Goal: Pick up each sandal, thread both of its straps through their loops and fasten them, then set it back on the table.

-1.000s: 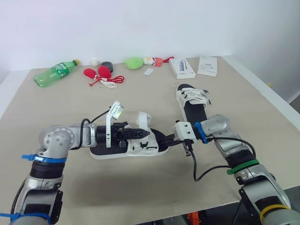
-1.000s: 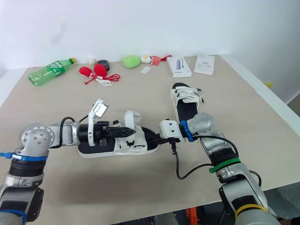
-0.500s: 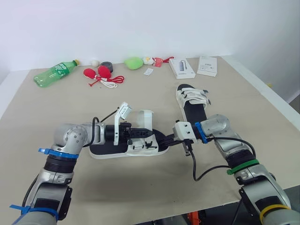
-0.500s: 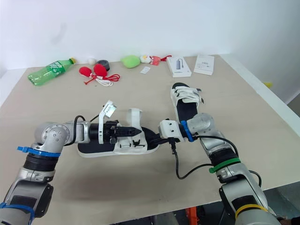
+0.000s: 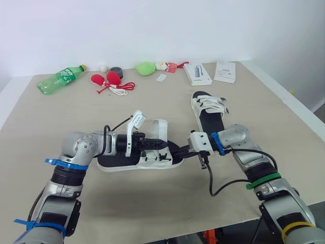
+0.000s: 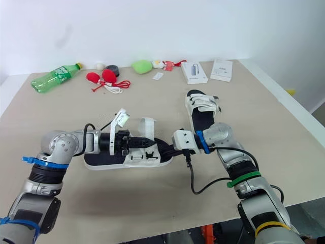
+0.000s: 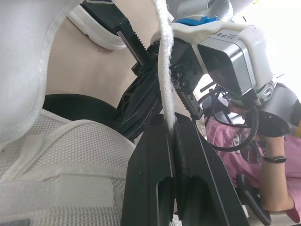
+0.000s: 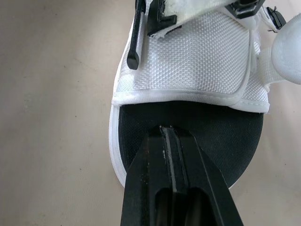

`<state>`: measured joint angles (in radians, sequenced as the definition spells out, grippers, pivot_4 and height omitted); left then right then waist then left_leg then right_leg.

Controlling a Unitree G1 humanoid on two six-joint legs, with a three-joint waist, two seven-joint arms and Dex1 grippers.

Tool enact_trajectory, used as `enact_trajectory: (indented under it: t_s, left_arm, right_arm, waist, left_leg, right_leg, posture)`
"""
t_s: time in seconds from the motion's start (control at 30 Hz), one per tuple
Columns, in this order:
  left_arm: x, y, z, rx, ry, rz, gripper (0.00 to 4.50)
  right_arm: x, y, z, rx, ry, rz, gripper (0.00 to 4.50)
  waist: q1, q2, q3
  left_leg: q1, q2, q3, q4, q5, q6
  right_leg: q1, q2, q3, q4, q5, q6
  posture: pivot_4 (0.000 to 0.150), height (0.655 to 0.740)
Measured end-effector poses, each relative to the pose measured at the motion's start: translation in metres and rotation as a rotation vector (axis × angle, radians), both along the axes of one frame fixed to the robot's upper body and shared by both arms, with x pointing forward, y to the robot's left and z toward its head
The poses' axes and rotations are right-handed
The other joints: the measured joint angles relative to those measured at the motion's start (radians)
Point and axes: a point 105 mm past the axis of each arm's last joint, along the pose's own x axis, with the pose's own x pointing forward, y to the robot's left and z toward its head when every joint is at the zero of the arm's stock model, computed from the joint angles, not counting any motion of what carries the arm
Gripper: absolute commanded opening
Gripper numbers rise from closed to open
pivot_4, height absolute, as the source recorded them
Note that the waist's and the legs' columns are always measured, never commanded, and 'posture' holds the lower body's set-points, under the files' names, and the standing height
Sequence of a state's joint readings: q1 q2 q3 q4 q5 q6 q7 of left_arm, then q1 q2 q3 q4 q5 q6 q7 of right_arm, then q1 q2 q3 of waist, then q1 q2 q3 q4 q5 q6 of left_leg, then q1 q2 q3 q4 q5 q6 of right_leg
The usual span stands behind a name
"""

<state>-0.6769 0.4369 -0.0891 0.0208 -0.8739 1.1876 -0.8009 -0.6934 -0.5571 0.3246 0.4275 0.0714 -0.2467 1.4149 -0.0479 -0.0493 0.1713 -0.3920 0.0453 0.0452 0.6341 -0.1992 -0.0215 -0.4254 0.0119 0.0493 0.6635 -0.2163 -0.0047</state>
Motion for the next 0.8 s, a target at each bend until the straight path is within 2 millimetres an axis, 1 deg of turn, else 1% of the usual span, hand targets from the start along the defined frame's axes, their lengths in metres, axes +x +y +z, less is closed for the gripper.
enact_trajectory:
  t_s: [0.2, 0.4, 0.6, 0.73, 0.8]
  left_arm:
    - [0.0, 0.006, 0.002, 0.051, -0.039, -0.027, 0.08]
    - [-0.005, 0.012, 0.012, 0.063, -0.072, -0.064, 0.08]
    - [-0.002, 0.011, 0.028, 0.038, -0.111, -0.064, 0.08]
    - [-0.003, 0.008, 0.029, 0.027, -0.111, -0.077, 0.08]
    - [-0.006, -0.001, 0.028, 0.003, -0.105, -0.098, 0.08]
  right_arm:
    - [0.0, 0.002, 0.0, 0.005, -0.002, 0.004, 0.0]
    - [0.0, 0.002, 0.0, 0.006, -0.007, 0.007, 0.0]
    - [0.0, 0.002, 0.0, 0.007, -0.01, 0.009, 0.0]
    - [0.0, 0.002, 0.0, 0.006, -0.011, 0.01, 0.0]
    - [0.0, 0.001, 0.0, 0.006, -0.011, 0.01, 0.0]
  waist:
    - [-0.003, 0.0, 0.0]
    - [-0.003, 0.0, 0.0]
    - [-0.003, 0.0, 0.0]
    - [-0.003, 0.0, 0.0]
    - [-0.003, 0.0, 0.0]
  left_leg:
    - [0.0, 0.001, 0.0, 0.0, 0.0, 0.0]
    - [0.0, 0.001, -0.001, 0.0, 0.0, 0.0]
    - [0.0, 0.001, -0.001, 0.0, 0.0, 0.0]
    - [0.0, 0.001, -0.001, 0.0, 0.0, 0.0]
    - [0.0, 0.001, -0.001, 0.0, 0.0, 0.0]
  right_leg:
    - [0.0, 0.001, 0.0, 0.0, 0.0, 0.0]
    - [0.0, 0.001, 0.0, 0.0, 0.0, -0.001]
    - [0.0, 0.001, 0.0, 0.0, 0.0, -0.001]
    - [0.0, 0.001, 0.0, 0.0, 0.0, -0.001]
    - [0.0, 0.001, 0.0, 0.0, 0.0, -0.001]
  posture:
    - [0.15, 0.74]
    - [0.15, 0.74]
    - [0.15, 0.74]
    - [0.15, 0.74]
    - [0.15, 0.74]
